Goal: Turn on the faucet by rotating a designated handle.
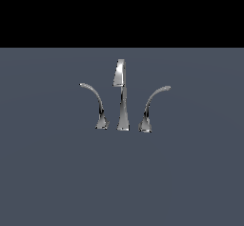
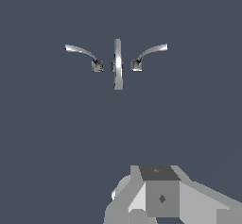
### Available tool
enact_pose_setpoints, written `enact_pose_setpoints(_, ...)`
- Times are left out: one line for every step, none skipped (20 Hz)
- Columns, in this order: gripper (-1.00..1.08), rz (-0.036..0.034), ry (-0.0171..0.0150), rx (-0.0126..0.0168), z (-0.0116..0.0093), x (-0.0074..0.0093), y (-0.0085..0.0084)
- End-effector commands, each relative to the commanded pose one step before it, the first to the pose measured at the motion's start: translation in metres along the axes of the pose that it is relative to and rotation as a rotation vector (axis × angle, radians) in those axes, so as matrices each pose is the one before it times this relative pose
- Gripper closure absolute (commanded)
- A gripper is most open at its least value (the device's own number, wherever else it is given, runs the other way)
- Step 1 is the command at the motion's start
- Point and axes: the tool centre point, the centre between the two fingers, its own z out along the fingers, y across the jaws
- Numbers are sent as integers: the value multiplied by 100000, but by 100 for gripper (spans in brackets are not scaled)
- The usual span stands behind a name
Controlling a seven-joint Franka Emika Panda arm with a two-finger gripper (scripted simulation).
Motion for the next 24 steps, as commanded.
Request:
enact_pose_setpoints(108,5478,-170,116,1065,956,-424)
enact_pose_setpoints(108,2494,-63,49,477,441,-198)
enact_pose_setpoints(108,2626,-66,51,502,465,-209)
enact_pose_setpoints(108,2665,-67,52,510,473,-212)
enact_pose_setpoints(108,2674,-67,53,512,476,-213)
enact_pose_setpoints(108,2683,-67,53,513,478,-214)
enact_pose_setpoints(108,2692,-68,53,515,480,-215)
enact_pose_setpoints(108,2700,-68,53,516,483,-216)
enact_pose_setpoints(108,2707,-68,53,518,485,-216)
enact_pose_setpoints(108,2715,-68,53,519,487,-217)
enact_pose_setpoints(108,2721,-68,53,520,489,-218)
enact_pose_setpoints(108,2727,-68,53,521,491,-218)
enact_pose_setpoints(108,2733,-68,53,522,493,-219)
enact_pose_setpoints(108,2739,-68,52,523,495,-219)
enact_pose_setpoints(108,2744,-68,52,524,497,-219)
enact_pose_setpoints(108,2749,-68,51,524,498,-219)
enact_pose_setpoints(108,2754,-68,51,525,500,-220)
enact_pose_setpoints(108,2758,-67,50,526,502,-220)
enact_pose_setpoints(108,2763,-67,49,526,503,-220)
enact_pose_setpoints(108,2767,-66,48,526,505,-220)
enact_pose_setpoints(108,2772,-66,47,527,507,-220)
enact_pose_setpoints(108,2777,-65,46,527,508,-220)
enact_pose_setpoints(108,2782,-64,45,528,510,-220)
enact_pose_setpoints(108,2788,-63,43,529,512,-220)
